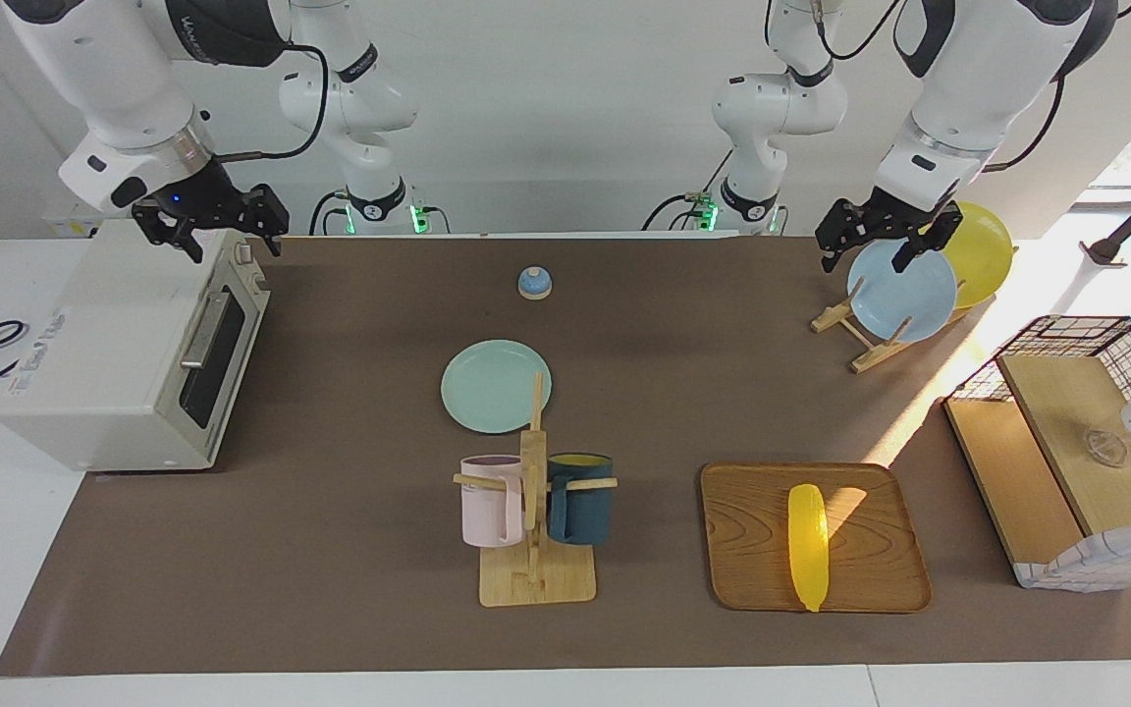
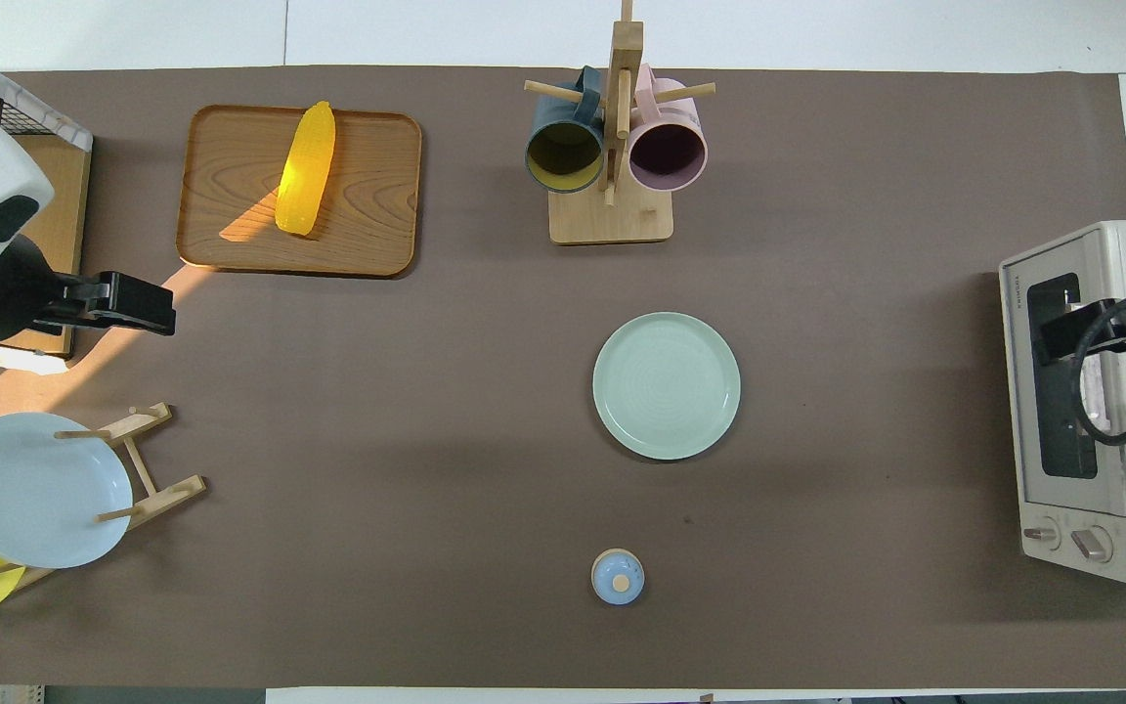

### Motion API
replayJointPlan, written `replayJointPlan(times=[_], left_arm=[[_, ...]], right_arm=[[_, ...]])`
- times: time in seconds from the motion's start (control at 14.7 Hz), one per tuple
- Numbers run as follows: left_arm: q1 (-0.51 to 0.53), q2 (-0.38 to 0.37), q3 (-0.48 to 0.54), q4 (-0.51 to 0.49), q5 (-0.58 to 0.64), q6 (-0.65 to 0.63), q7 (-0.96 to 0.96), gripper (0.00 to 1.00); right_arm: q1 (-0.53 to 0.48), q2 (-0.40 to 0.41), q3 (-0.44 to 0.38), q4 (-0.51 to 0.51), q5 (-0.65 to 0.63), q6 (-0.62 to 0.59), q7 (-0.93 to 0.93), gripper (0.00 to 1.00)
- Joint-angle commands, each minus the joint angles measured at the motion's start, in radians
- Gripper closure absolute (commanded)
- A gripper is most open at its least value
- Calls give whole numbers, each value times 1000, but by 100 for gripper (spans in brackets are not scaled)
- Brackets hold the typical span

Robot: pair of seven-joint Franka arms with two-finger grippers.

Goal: Put corn in oven
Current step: 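Reach the left gripper toward the yellow corn on the wooden tray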

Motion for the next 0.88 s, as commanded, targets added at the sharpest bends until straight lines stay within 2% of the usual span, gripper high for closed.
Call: replayJointPlan(times=[0.0,0.34,0.54,0.68,0.82], left_arm=[[-9,-12,3,-7,22,10,-2,0],[-9,-15,3,-16,18,50,-14,0],[-9,3,1,-33,7,146,-52,0],[-9,87,3,18,-14,166,-51,0],[-9,209,1,94,-19,173,-49,0]], right_arm=[[-9,-8,6,2,22,-3,10,0],[-7,-8,6,2,22,-2,10,0],[-7,-8,6,2,22,-2,10,0],[-7,-8,7,2,22,-2,10,0],[-7,-8,6,2,22,-2,10,0]])
